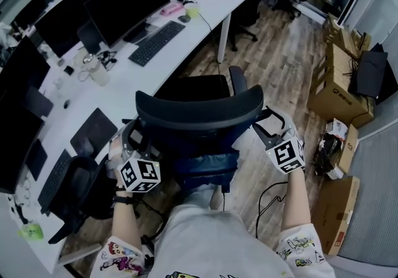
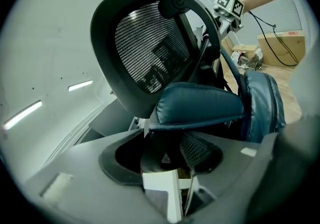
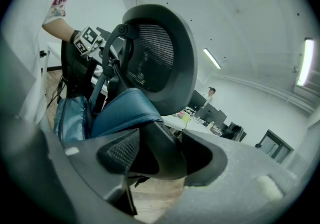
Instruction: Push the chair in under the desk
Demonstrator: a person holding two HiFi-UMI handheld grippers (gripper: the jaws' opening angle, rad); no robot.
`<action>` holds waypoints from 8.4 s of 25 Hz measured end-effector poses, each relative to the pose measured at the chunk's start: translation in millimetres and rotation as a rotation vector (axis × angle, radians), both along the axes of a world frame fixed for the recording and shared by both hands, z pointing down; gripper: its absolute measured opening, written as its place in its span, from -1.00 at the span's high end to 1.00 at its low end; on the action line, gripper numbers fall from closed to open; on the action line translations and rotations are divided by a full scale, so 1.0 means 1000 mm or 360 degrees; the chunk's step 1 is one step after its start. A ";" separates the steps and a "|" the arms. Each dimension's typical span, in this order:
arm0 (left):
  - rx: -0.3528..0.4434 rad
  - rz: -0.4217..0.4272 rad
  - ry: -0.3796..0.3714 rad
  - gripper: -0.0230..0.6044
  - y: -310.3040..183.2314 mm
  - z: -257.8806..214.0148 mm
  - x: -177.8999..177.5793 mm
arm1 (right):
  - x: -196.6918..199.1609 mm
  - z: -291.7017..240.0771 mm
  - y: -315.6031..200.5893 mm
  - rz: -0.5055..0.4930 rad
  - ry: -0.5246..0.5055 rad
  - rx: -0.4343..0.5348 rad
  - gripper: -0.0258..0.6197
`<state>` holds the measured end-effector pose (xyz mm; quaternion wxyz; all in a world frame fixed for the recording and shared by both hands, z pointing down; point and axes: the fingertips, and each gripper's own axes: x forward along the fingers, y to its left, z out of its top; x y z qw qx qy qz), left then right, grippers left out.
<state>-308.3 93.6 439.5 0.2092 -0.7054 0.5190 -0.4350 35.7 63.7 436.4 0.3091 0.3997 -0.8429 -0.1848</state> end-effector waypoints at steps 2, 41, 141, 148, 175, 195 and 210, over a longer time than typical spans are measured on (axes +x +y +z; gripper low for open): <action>0.0002 -0.0013 -0.0002 0.17 -0.010 -0.001 0.001 | 0.001 0.000 -0.012 -0.0013 -0.0011 0.0002 0.10; 0.0009 -0.0436 -0.0025 0.18 -0.105 0.000 0.062 | 0.049 -0.004 -0.183 -0.0397 -0.0059 0.0053 0.09; 0.0102 -0.1577 0.0017 0.18 -0.311 0.003 0.126 | -0.038 -0.012 -0.576 -0.1489 0.0016 0.0037 0.08; 0.0089 -0.1584 0.0021 0.18 -0.319 0.003 0.109 | -0.058 -0.012 -0.584 -0.1510 0.0031 0.0028 0.08; 0.0130 -0.1466 0.0074 0.03 -0.316 0.004 0.108 | -0.046 -0.010 -0.579 -0.1268 0.0033 0.0081 0.04; 0.0273 -0.1539 0.0484 0.11 -0.293 0.006 0.184 | -0.010 0.001 -0.481 -0.1321 -0.0430 -0.0449 0.19; 0.0233 -0.1387 0.0985 0.49 -0.298 0.046 0.249 | 0.016 0.023 -0.433 -0.1278 -0.0572 -0.0768 0.62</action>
